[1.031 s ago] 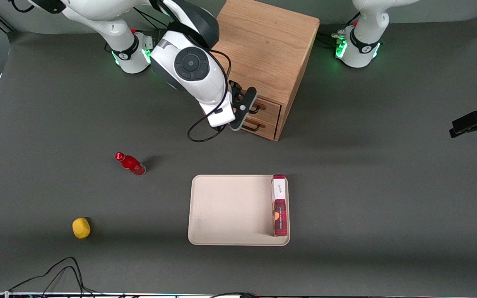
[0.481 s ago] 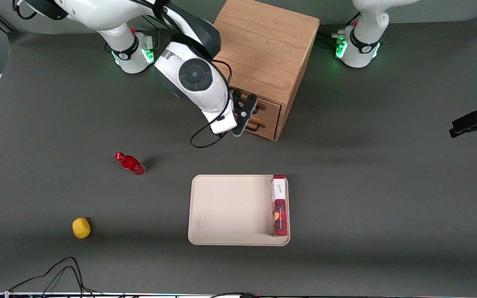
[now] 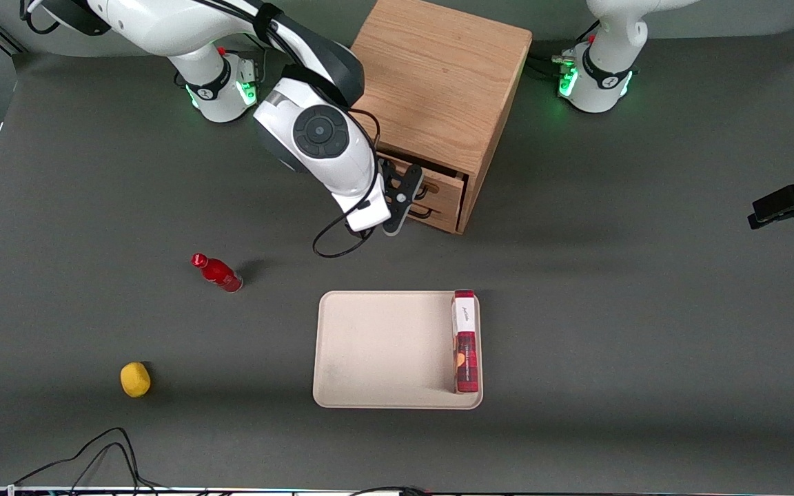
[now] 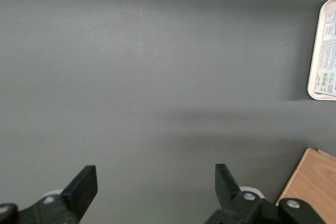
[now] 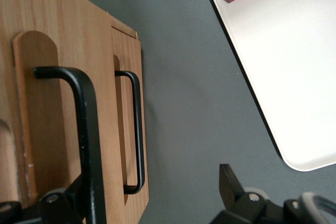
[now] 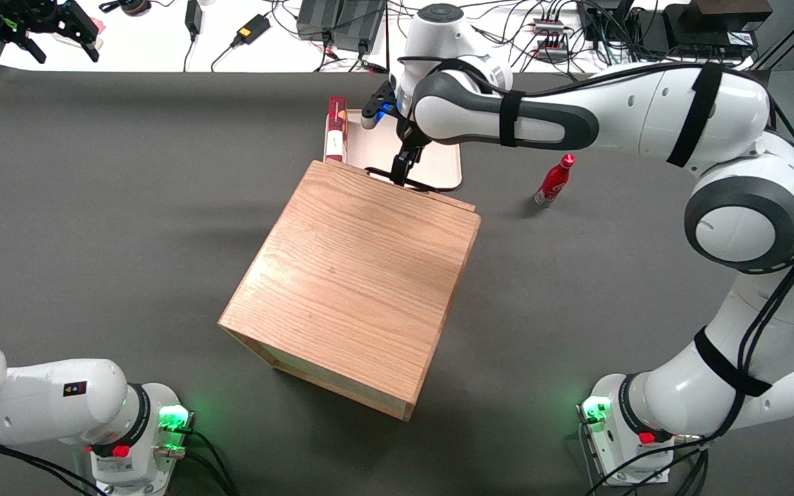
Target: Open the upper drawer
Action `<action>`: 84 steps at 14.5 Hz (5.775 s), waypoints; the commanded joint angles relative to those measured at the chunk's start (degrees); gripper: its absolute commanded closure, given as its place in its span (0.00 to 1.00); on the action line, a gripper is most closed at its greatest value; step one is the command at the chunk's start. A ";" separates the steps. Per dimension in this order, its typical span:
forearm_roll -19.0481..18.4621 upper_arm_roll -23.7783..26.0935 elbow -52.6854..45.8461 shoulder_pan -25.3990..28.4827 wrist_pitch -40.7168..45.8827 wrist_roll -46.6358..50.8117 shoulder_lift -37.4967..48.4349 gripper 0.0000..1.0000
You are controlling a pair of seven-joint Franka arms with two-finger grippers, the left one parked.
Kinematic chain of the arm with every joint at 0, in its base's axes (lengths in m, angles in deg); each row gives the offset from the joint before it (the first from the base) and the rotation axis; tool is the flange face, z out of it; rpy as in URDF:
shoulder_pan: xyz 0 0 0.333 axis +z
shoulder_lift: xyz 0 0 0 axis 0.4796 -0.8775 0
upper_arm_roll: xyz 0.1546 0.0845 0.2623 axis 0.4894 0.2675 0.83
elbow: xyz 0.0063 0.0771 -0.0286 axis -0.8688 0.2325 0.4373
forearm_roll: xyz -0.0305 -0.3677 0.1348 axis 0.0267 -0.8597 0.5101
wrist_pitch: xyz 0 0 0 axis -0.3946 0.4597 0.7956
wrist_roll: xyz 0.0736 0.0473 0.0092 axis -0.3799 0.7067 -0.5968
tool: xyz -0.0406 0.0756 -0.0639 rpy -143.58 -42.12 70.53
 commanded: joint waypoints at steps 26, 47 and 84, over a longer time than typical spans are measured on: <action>-0.78 -9.19 -8.27 -0.65 -4.08 -11.19 -3.84 0.00; -0.43 -12.09 -13.54 -1.53 -5.75 -11.55 -7.00 0.00; 11.70 -30.90 4.39 -12.25 20.62 27.53 32.72 0.00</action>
